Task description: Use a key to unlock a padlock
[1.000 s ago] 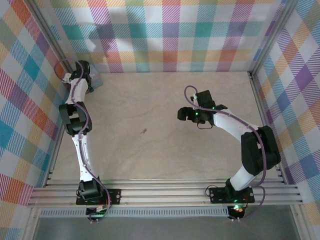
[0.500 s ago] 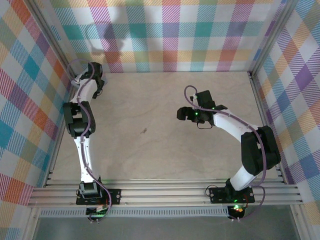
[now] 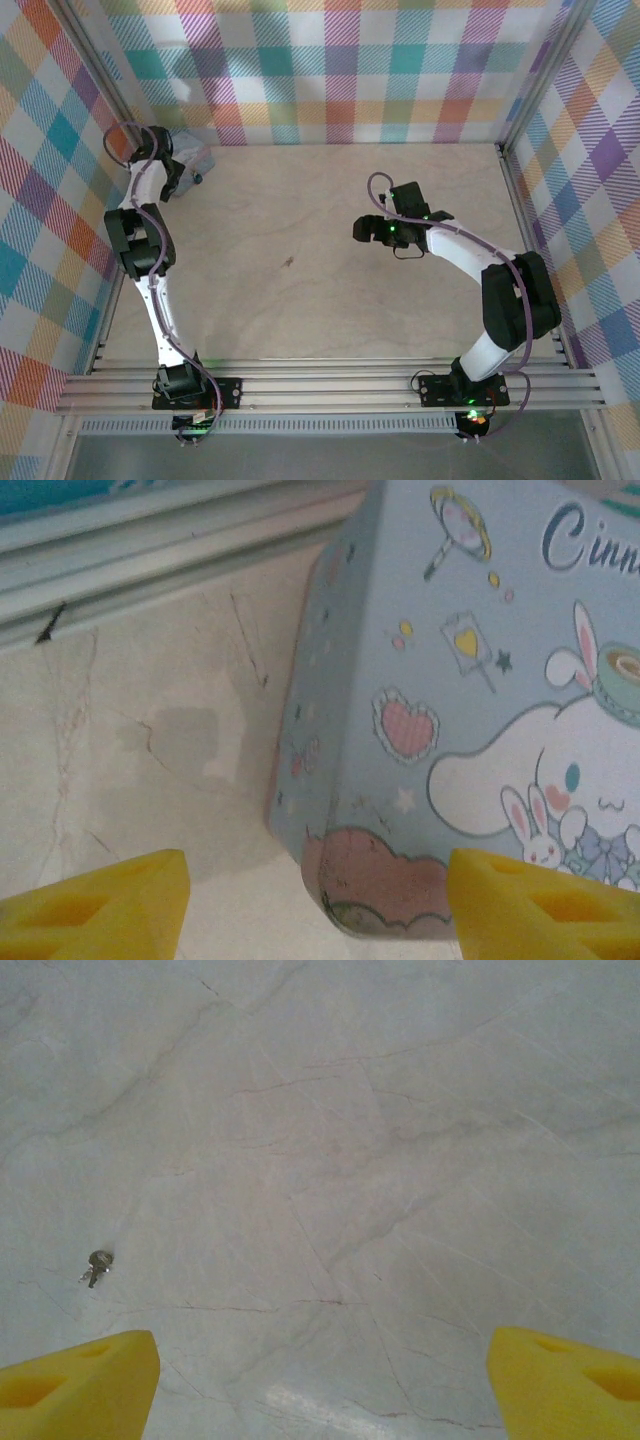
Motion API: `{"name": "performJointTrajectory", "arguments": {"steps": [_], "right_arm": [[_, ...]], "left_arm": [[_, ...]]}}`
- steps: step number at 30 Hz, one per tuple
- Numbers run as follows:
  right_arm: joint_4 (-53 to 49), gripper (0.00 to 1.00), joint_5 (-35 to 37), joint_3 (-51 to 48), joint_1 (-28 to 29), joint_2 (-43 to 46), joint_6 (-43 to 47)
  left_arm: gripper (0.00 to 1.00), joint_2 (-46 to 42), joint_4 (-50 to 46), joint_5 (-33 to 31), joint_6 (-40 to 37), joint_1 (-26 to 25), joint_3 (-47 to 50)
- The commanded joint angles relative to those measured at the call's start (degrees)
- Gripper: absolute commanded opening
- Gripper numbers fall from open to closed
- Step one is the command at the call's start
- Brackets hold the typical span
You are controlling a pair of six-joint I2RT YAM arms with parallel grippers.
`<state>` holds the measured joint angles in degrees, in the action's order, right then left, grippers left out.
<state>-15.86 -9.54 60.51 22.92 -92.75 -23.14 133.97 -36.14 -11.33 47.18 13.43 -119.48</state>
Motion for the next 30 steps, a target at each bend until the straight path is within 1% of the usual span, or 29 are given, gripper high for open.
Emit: {"name": "performJointTrajectory", "arguments": {"steps": [1, 4, 7, 12, 19, 25, 30], "right_arm": [[0.47, 0.85, -0.13, -0.74, 0.55, 1.61, 0.72], [0.56, 0.85, -0.19, -0.67, 0.55, 1.5, 0.72], [0.87, 0.85, -0.3, -0.64, 0.55, 1.33, 0.3], [1.87, 0.85, -0.48, -1.0, 0.8, 1.6, -0.9], [4.11, 0.85, 0.11, -3.27, 1.34, 3.93, -3.11], [1.7, 0.85, 3.08, -3.23, 1.93, 5.97, -4.03], [-1.17, 0.84, 4.53, -0.76, 2.6, 5.63, -3.26]], "left_arm": [[0.68, 0.21, -1.79, 0.73, -1.78, 1.01, -4.36], [0.68, 3.01, -2.88, 1.82, -2.58, 1.59, -6.92], [0.67, 4.97, -3.46, 4.45, -3.56, 1.91, -7.91], [0.64, 3.6, 1.3, 9.35, -5.28, 1.87, -1.64], [0.62, -0.38, 1.31, 10.54, -9.16, 1.9, 5.98], [0.61, -6.42, 3.09, 14.01, -10.74, 1.89, 15.09], [0.61, -10.83, 2.34, 17.53, -12.8, 1.88, 19.93]]}}
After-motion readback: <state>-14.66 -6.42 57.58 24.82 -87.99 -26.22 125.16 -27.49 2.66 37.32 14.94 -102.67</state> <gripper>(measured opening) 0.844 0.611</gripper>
